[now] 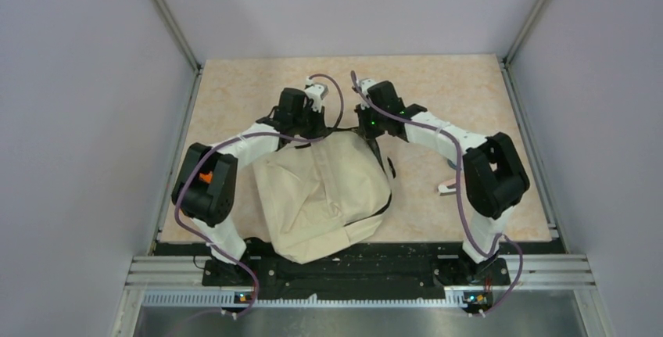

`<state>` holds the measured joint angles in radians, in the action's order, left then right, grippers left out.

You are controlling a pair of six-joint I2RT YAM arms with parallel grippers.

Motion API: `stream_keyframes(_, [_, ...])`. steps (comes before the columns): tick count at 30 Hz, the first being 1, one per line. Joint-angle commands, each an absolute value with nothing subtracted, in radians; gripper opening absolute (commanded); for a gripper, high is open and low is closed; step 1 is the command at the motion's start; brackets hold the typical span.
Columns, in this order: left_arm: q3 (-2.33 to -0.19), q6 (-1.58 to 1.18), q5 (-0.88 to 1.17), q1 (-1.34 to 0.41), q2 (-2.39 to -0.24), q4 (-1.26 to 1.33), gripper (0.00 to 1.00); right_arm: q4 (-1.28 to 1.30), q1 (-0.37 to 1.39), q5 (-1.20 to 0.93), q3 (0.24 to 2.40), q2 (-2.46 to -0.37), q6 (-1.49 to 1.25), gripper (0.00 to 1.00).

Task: Pack the student bag
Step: Zip the student bag at the center of the board.

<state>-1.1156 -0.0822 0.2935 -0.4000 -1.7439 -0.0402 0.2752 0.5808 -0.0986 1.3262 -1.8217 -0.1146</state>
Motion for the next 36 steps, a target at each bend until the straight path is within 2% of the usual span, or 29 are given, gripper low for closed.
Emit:
stream_keyframes(1, [-1.104, -0.140, 0.089, -0.385, -1.674, -0.049, 0.00, 0.407, 0.584, 0.008, 1.352, -1.716, -0.167, 0.00])
stream_keyframes(13, [-1.129, -0.285, -0.121, -0.330, -1.655, -0.034, 0.00, 0.484, 0.570, 0.005, 1.269, -1.613, -0.240, 0.00])
stream_keyframes(26, [-1.074, -0.380, -0.249, -0.281, -1.612, -0.050, 0.00, 0.462, 0.558, -0.156, 1.126, -1.498, -0.279, 0.00])
stream_keyframes(28, [-1.062, -0.354, -0.221, -0.281, -1.594, -0.036, 0.00, 0.459, 0.558, -0.166, 1.124, -1.472, -0.282, 0.00])
stream_keyframes(30, [-1.051, -0.305, -0.137, -0.281, -1.571, -0.010, 0.09, 0.460, 0.558, -0.173, 1.138, -1.458, -0.282, 0.00])
stream_keyframes(34, [-1.018, -0.202, 0.083, -0.291, -1.517, 0.129, 0.50, 0.456, 0.558, -0.190, 1.184, -1.459, -0.273, 0.00])
stream_keyframes(36, [-1.013, -0.126, 0.172, -0.303, -1.499, 0.170, 0.58, 0.456, 0.557, -0.190, 1.202, -1.465, -0.270, 0.00])
